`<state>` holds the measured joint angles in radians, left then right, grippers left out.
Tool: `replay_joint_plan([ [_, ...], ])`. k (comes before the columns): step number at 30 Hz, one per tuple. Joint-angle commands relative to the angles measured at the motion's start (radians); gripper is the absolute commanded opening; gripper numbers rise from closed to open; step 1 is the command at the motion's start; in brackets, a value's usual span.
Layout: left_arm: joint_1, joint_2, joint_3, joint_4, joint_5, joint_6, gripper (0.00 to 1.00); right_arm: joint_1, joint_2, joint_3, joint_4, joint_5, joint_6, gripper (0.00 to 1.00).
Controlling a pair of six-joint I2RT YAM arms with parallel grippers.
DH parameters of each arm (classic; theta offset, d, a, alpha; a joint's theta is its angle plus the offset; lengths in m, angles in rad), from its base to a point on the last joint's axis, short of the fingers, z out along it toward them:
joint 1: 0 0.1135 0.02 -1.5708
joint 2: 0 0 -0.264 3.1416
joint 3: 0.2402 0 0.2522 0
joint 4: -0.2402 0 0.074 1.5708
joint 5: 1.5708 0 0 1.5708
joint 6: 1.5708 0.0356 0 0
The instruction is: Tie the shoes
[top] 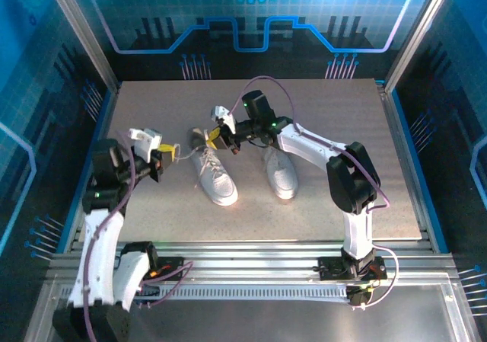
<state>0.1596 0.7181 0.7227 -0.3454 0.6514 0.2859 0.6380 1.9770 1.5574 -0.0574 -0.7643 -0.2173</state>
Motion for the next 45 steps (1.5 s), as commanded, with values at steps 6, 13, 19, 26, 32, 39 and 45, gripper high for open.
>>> replay_joint_plan([
  [6,-0.21,-0.182,-0.034,-0.163,-0.062,0.023,0.0,-0.004,0.076,0.138,-0.105,0.026,0.018,0.0],
  [13,-0.514,-0.058,-0.094,0.007,-0.224,-0.012,0.0,0.02,0.091,0.191,-0.148,0.039,-0.001,0.0],
  [19,-0.68,0.271,-0.071,0.292,-0.28,-0.003,0.0,0.033,0.088,0.182,-0.144,0.04,-0.007,0.0],
  [26,-0.617,0.363,-0.003,0.389,-0.277,-0.101,0.43,0.027,0.068,0.154,-0.131,0.042,-0.021,0.0],
  [32,-0.361,0.17,-0.033,0.324,-0.153,-0.262,0.45,0.024,0.048,0.103,-0.072,0.033,-0.021,0.0],
  [39,-0.129,0.221,0.023,0.299,0.049,-0.467,0.52,0.036,0.017,0.041,0.0,0.045,-0.048,0.0],
  [45,-0.12,0.323,0.038,0.396,0.099,-0.524,0.54,0.051,0.0,0.032,-0.008,0.063,-0.08,0.0],
])
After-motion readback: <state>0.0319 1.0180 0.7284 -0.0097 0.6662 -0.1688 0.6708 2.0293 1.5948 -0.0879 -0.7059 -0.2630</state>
